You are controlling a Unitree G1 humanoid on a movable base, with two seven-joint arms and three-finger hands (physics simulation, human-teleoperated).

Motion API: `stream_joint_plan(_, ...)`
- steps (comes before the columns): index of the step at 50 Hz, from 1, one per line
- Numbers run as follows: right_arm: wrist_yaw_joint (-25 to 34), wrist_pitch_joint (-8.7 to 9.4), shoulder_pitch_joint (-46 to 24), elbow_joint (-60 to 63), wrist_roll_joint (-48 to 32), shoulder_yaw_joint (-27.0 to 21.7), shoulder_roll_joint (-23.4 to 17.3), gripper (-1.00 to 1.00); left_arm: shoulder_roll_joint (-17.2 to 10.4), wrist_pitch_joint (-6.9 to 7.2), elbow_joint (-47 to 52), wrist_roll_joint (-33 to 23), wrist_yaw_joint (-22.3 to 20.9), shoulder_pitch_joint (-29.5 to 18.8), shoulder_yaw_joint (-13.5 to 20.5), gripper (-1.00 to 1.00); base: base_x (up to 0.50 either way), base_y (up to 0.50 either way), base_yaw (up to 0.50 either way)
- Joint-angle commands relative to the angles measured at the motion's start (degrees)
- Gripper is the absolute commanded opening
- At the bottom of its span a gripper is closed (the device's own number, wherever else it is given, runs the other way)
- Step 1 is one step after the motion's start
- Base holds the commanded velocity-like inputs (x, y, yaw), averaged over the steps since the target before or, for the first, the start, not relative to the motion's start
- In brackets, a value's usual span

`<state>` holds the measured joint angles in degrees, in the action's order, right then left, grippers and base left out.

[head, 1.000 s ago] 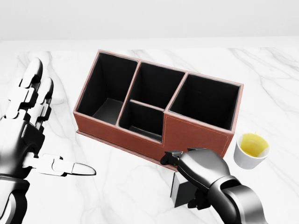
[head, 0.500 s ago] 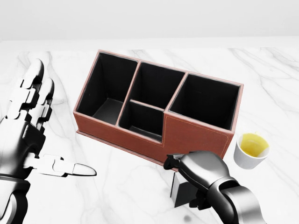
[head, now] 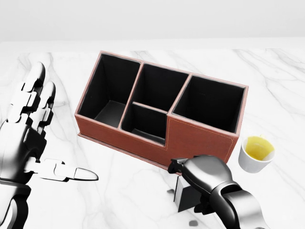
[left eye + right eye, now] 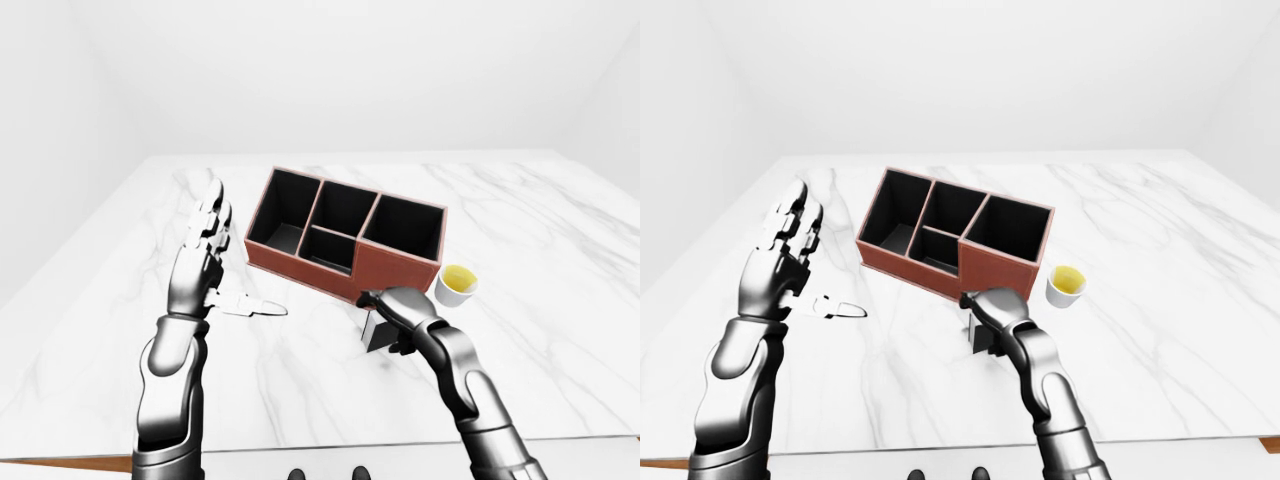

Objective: Pick up the book and place it in the right compartment of the caddy.

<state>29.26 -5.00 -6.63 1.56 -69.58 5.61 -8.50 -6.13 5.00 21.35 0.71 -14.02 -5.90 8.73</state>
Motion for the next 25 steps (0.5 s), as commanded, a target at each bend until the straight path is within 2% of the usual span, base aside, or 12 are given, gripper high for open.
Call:
stream_joint_plan(1,-1.29,0.0,-0.75,-1.98,-1.07,0.46,0.13,0.28,0.02,0.0,0.22,0.18,-0.2,0.25,0.07,1.0,0.0,0.0,0.0)
stream_joint_plan(25,-3.06,0.0,-2.26,-5.44,-3.87,0.65,-0.21,0.29,-0.11,0.0,-0.55,0.54,-0.45,0.49,0.44,1.0,0.0,0.0,0.0)
